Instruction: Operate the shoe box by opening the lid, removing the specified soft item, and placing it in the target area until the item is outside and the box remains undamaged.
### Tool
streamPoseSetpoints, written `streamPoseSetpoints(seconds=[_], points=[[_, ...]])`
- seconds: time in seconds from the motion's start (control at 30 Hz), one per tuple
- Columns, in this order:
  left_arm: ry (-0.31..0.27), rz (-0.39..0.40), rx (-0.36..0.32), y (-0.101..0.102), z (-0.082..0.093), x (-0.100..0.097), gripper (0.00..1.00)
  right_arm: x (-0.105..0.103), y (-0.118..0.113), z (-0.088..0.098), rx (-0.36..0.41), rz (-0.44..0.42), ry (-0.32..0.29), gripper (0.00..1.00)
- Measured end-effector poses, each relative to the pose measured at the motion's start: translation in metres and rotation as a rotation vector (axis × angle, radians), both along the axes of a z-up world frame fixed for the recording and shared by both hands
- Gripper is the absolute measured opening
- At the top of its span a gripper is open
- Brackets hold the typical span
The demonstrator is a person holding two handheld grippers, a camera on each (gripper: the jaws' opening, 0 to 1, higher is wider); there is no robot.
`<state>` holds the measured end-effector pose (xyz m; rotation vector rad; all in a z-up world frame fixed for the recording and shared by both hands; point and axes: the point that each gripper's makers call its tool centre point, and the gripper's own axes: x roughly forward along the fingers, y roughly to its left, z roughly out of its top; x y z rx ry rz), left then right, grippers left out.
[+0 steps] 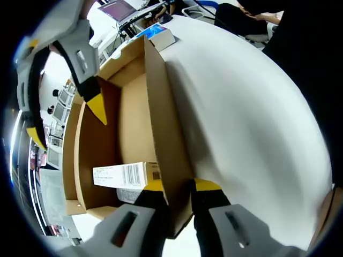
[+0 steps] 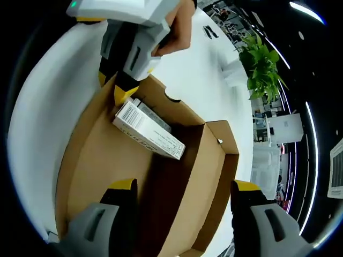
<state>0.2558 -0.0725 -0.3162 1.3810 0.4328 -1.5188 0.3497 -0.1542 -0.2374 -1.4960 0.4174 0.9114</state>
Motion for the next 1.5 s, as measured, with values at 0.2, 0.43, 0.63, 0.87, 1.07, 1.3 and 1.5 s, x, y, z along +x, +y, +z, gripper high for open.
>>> streamPoseSetpoints(seconds=[0.2, 0.43, 0.63, 0.87, 1.07, 1.3, 1.5], points=[[0.0, 0.0, 0.0, 0.0, 0.0, 0.001, 0.14, -0.002, 0.009, -0.008, -0.052, 0.076, 0.037, 0.73], [0.003, -0.002, -0.002, 0.0, 0.0, 0.001, 0.14, 0.0, 0.023, -0.015, -0.11, 0.188, 0.049, 0.73], [0.021, -0.007, -0.021, 0.0, 0.001, 0.0, 0.14, 0.002, 0.023, -0.022, -0.167, 0.225, 0.075, 0.73], [0.023, -0.009, -0.021, -0.001, 0.001, -0.001, 0.14, -0.001, 0.031, -0.03, -0.197, 0.293, 0.106, 0.69], [0.029, -0.012, -0.029, -0.001, 0.002, -0.002, 0.14, 0.002, 0.036, -0.035, -0.208, 0.32, 0.119, 0.68], [0.044, -0.012, -0.04, -0.002, 0.002, -0.003, 0.14, 0.001, 0.042, -0.045, -0.211, 0.333, 0.15, 0.66], [0.047, -0.012, -0.043, -0.002, 0.003, -0.002, 0.14, 0.003, 0.04, -0.051, -0.227, 0.338, 0.165, 0.58]])
